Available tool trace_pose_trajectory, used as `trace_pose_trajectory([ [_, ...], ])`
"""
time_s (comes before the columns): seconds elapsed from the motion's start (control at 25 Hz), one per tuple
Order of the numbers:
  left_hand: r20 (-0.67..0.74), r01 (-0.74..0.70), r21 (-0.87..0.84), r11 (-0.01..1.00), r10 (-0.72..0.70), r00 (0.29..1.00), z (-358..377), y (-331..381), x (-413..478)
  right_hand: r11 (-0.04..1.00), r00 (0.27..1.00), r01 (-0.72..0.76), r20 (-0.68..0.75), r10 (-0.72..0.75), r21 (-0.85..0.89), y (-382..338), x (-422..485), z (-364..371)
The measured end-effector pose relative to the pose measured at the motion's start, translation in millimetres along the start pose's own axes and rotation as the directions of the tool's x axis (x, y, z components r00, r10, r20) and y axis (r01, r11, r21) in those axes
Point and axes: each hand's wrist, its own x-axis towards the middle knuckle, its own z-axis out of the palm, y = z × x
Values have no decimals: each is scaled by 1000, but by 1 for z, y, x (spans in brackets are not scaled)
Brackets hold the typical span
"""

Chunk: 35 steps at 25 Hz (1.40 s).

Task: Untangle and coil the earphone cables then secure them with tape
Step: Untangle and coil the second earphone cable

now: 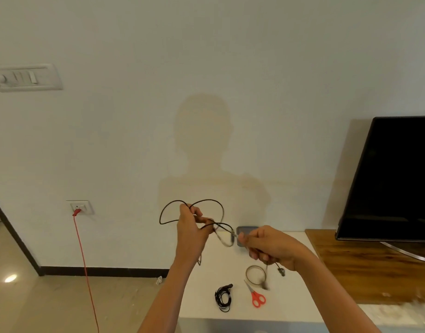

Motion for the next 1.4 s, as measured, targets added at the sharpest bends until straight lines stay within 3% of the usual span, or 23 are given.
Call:
trace_pose_trajectory([
  [0.12, 6, 36, 25, 999, -37, 999, -12, -8, 7, 993, 980, 110, 172, -102, -37, 10, -8, -14],
  [0.24, 163, 247, -126, 961, -225, 961, -20, -11, 5, 967, 974, 225, 8, -228, 118, 22, -5, -19],
  [0.36, 349, 392, -190, 900, -312, 884, -25, -14, 1, 981, 973, 169, -178, -150, 95, 38, 10, -15],
  [0.44, 415, 420, -210, 883, -308, 856, -24, -10, -1, 991, 993, 6, -117, -22, -131, 49, 15, -13],
  [0.52, 429, 429, -207, 879, -312, 848, -22, -2, -2, 891, 986, -121, 51, 159, -439, 58, 16, -7],
  [0.6, 445, 441, -217, 871, -313, 839, -19, 7, -2, 824, 963, -158, 99, 250, -544, 62, 18, 2],
  [0.8, 555, 435, -306, 847, -213, 804, -6, 33, 7, 876, 988, -120, 26, 150, -467, 50, 24, 10],
  [0.88, 583, 407, -322, 855, -159, 796, -1, 46, 11, 971, 999, 28, 28, -21, -239, 35, 23, 10],
  [0.96, 593, 371, -335, 866, -113, 797, 5, 59, 16, 975, 975, 223, -1, -223, 12, 20, 24, 8],
  [1.08, 532, 315, -269, 910, -132, 836, 9, 76, 23, 908, 926, 377, -108, -363, 184, -1, 25, 2],
  [1.28, 189, 216, -66, 974, -200, 961, -13, 59, 46, 910, 897, 368, -332, -293, 191, -1, 45, -15],
  [1.4, 42, 212, -65, 975, -210, 977, -23, 39, 56, 927, 901, 329, -355, -251, 179, 17, 64, -23],
])
